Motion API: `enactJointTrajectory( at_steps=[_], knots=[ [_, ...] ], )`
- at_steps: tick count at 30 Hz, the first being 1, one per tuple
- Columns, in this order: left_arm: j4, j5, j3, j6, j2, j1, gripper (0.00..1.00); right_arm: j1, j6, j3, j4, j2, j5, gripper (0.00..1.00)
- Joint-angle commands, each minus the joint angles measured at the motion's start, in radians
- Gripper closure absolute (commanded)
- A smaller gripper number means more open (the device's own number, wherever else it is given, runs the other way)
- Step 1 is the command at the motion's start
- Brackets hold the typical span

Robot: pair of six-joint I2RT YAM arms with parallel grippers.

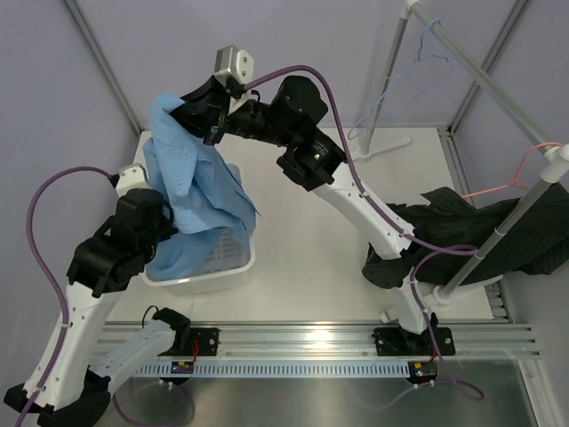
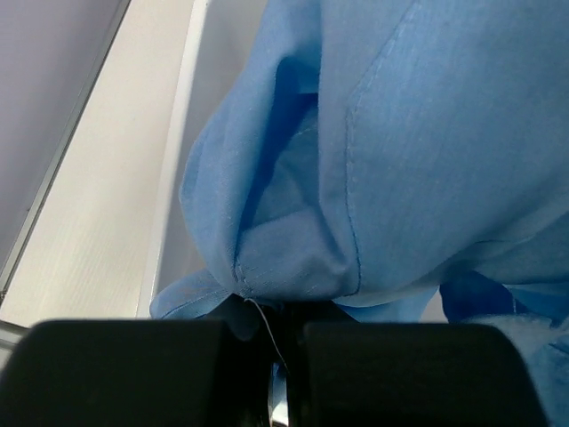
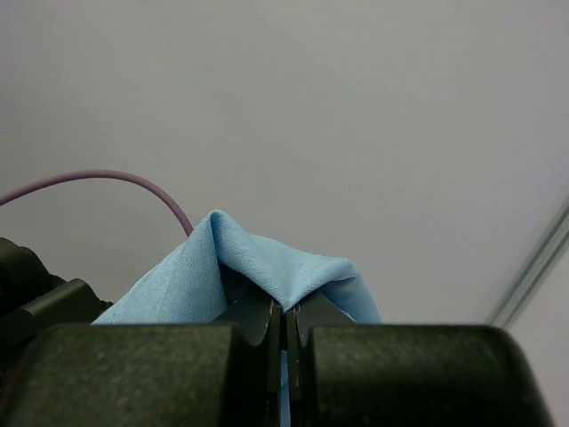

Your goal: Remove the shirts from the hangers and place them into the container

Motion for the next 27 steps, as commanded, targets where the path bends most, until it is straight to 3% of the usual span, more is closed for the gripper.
enactJointTrajectory(
  at_steps=[1,6,11,16,22,27],
  knots=[
    [-0.005,-0.041,0.018,-0.06,-0.058,0.001,1.0,-0.013,0.096,-0.034,0.179,0.011,-0.079,1.0],
    [-0.052,-0.07,0.044,-0.071,-0.092,0.002,1.0,-0.018,0.164,-0.077,0.222,0.043,-0.103,1.0],
    [-0.071,-0.123,0.051,-0.063,-0.101,0.001,1.0,-0.022,0.191,-0.305,0.34,-0.023,-0.067,1.0],
    [-0.057,-0.13,0.031,-0.062,-0.066,0.003,1.0,-0.038,0.213,-0.419,0.359,-0.055,-0.008,1.0],
    [-0.019,-0.109,0.04,-0.039,-0.02,0.001,1.0,-0.038,0.182,-0.632,0.246,-0.133,0.224,1.0],
    [0.061,0.021,0.049,0.015,0.017,0.001,1.0,-0.039,0.197,-0.745,0.103,-0.146,0.343,1.0]
  ],
)
